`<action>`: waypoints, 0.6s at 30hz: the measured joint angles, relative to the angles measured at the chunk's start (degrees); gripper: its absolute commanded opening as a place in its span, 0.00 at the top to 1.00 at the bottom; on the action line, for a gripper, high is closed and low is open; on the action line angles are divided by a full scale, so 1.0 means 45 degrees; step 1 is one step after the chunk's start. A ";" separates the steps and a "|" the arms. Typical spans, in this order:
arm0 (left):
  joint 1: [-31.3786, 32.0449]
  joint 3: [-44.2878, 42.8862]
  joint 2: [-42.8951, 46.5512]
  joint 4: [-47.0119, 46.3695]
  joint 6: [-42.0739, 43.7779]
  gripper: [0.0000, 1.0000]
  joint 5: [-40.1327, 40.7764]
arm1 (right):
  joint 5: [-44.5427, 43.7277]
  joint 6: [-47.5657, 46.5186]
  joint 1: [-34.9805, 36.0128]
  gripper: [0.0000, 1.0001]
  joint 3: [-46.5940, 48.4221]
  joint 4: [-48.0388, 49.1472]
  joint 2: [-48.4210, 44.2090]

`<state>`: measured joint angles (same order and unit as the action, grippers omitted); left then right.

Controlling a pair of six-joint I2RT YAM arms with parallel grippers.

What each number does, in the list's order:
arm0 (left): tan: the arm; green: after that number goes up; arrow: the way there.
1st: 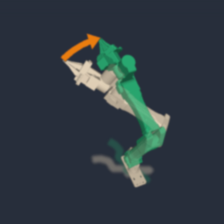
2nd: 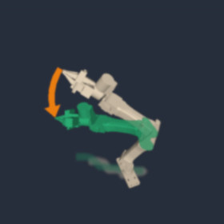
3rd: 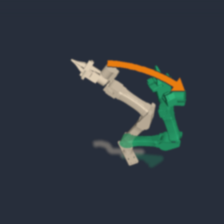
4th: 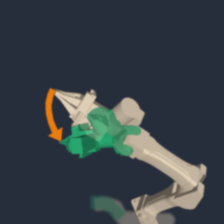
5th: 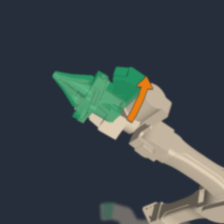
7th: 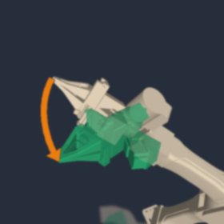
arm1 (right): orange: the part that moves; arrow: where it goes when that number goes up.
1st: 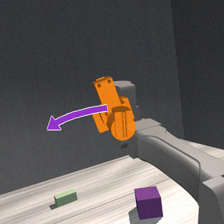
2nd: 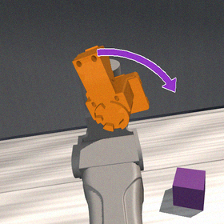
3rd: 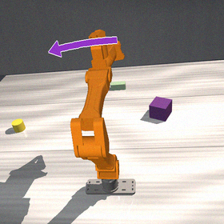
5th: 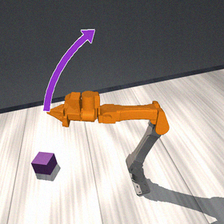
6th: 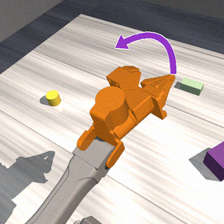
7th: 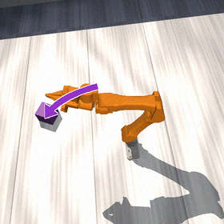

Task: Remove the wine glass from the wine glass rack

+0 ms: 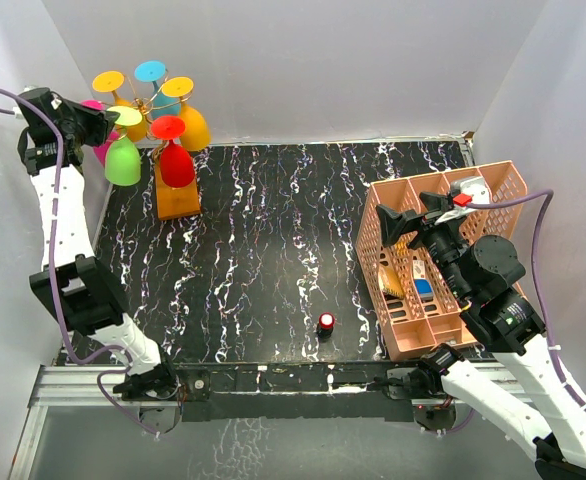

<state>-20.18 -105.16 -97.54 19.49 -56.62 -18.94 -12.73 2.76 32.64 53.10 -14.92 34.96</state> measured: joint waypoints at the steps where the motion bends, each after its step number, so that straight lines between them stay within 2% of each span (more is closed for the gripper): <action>1: 0.0000 0.0083 0.0029 0.0005 -0.0053 1.00 -0.0078 | 0.0000 0.0000 0.0000 0.02 0.0000 0.0000 0.0000; 12: 0.0010 0.0554 0.0797 -0.0165 -0.0578 1.00 -0.1098 | 0.0005 0.0005 0.0010 0.02 0.0000 0.0000 0.0000; 18: 0.0005 0.1447 0.1574 -0.0398 -0.0733 1.00 -0.1413 | 0.0102 0.0010 0.0010 0.02 0.0000 0.0000 0.0019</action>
<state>-20.16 -98.65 -90.45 17.69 -59.92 -25.30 -12.27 2.81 32.69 53.10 -14.92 35.05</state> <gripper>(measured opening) 0.020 0.984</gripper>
